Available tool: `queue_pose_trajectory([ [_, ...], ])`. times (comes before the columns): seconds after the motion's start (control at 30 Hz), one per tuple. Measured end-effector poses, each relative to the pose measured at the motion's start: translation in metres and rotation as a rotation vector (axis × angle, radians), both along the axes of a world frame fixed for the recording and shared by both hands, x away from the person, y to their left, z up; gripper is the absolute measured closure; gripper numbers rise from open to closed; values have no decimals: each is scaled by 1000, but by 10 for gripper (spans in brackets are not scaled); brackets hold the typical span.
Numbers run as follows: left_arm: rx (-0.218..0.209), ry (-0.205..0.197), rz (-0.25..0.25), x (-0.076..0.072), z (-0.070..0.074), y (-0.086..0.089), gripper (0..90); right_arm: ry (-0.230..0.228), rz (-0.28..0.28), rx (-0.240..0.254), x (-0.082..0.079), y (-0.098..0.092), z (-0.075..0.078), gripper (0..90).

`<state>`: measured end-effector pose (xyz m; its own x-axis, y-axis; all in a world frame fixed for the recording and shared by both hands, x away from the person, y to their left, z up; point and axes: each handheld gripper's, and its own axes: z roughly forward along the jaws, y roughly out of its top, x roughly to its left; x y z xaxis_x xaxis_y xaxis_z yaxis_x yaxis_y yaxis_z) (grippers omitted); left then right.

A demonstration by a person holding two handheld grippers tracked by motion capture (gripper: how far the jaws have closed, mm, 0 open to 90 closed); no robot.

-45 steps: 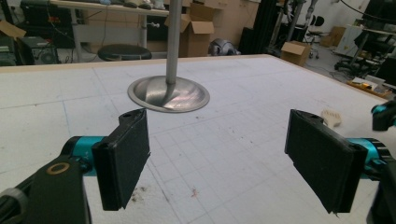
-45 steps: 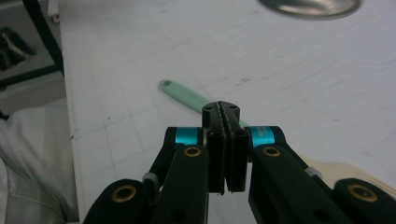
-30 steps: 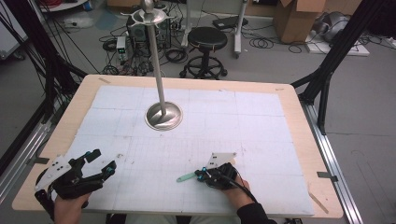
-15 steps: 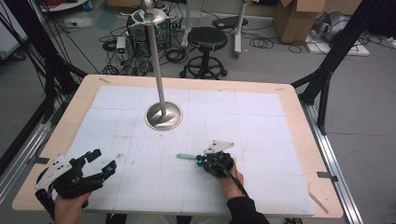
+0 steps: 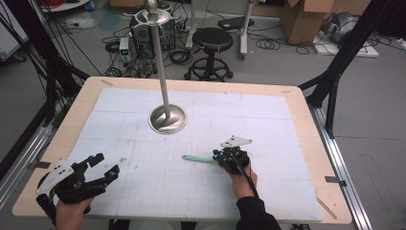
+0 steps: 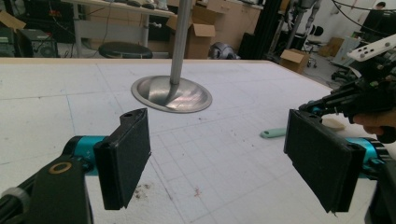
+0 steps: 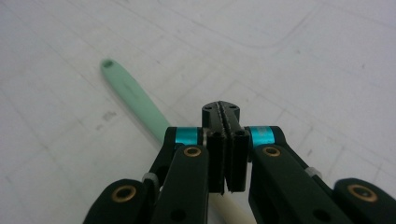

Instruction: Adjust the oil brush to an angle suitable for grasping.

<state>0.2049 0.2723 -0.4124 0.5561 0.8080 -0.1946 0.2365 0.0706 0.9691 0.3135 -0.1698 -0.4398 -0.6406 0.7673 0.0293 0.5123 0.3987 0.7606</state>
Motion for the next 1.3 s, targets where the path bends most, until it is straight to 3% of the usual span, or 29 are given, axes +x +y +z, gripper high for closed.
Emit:
queue_pose_trajectory([
  [0.23,-3,0,3,0,0,1,230,29,-34,-59,-1,-15,-3,894],
  [0.27,-1,0,1,0,0,1,230,49,-36,-37,-2,-25,-3,894],
  [0.47,4,2,1,0,0,0,231,66,-15,-50,-13,-47,-1,896],
  [0.87,11,6,3,-1,0,-1,231,91,-60,-50,-40,-100,2,895],
  [1.3,13,5,2,0,-1,-1,231,96,-43,-76,-60,-113,4,895],
])
